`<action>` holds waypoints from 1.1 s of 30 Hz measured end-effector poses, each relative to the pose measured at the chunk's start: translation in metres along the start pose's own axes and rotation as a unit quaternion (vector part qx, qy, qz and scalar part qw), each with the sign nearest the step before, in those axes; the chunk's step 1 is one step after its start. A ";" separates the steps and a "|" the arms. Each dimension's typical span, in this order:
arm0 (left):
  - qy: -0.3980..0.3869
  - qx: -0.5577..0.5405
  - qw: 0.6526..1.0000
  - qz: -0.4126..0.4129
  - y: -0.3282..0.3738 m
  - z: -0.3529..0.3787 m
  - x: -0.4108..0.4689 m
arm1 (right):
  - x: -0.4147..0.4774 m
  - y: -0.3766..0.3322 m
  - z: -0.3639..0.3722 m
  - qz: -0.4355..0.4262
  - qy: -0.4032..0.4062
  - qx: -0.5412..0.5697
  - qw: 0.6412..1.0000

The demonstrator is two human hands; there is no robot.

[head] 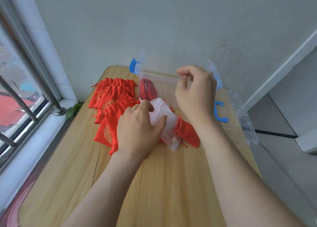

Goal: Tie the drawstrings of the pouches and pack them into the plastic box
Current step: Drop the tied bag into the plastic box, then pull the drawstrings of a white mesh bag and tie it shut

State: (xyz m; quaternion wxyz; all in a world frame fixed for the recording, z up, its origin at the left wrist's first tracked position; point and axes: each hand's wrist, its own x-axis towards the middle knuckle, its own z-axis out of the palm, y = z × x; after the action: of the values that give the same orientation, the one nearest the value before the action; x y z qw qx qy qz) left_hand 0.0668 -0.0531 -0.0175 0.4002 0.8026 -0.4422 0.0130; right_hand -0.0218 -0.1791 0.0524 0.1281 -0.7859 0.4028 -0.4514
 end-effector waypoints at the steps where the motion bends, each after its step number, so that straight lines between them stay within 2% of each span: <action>1: 0.003 0.000 1.000 0.009 0.001 -0.001 -0.002 | -0.011 0.009 -0.009 0.011 0.002 -0.001 1.000; 3: 0.009 -0.009 0.999 0.034 0.009 -0.001 -0.007 | -0.033 0.023 -0.028 0.055 -0.024 -0.004 0.998; 7: 0.018 -0.033 0.997 0.064 0.024 -0.001 -0.022 | -0.077 0.043 -0.044 0.162 -0.152 -0.021 0.975; 10: -0.009 -0.067 0.994 0.083 0.029 0.004 -0.038 | -0.101 0.044 -0.040 0.163 -0.229 -0.025 0.959; 12: -0.032 -0.100 0.992 0.068 0.030 0.009 -0.048 | -0.113 0.047 -0.033 0.142 -0.238 -0.046 0.960; 15: -0.055 -0.134 0.988 0.047 0.033 0.012 -0.059 | -0.118 0.053 -0.034 0.115 -0.205 -0.124 0.964; 17: -0.056 -0.148 0.987 0.032 0.037 0.009 -0.063 | -0.118 0.056 -0.037 0.114 -0.178 -0.130 0.969; 21: -0.060 -0.170 0.984 -0.011 0.045 0.002 -0.066 | -0.111 0.053 -0.052 0.132 -0.116 -0.042 0.983; 24: -0.079 -0.219 0.970 -0.076 0.051 -0.003 -0.067 | -0.106 0.040 -0.067 0.182 -0.099 0.054 0.977; 26: -0.090 -0.265 0.951 -0.134 0.052 -0.008 -0.067 | -0.105 0.030 -0.075 0.237 -0.094 0.160 0.954; 29: -0.115 -0.327 0.915 -0.206 0.063 -0.017 -0.072 | -0.101 0.015 -0.082 0.317 -0.110 0.326 0.884; 31: -0.121 -0.357 0.900 -0.220 0.073 -0.021 -0.074 | -0.099 0.007 -0.085 0.351 -0.129 0.383 0.845; 33: -0.108 -0.378 0.892 -0.222 0.079 -0.020 -0.070 | -0.099 0.000 -0.083 0.367 -0.131 0.399 0.830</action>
State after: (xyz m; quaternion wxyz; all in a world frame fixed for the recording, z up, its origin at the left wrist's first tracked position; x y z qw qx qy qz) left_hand -0.0264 -0.0133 0.0199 0.6157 0.6643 -0.2649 -0.3308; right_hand -0.1158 -0.0914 0.0394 0.6386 -0.5121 0.4257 -0.3857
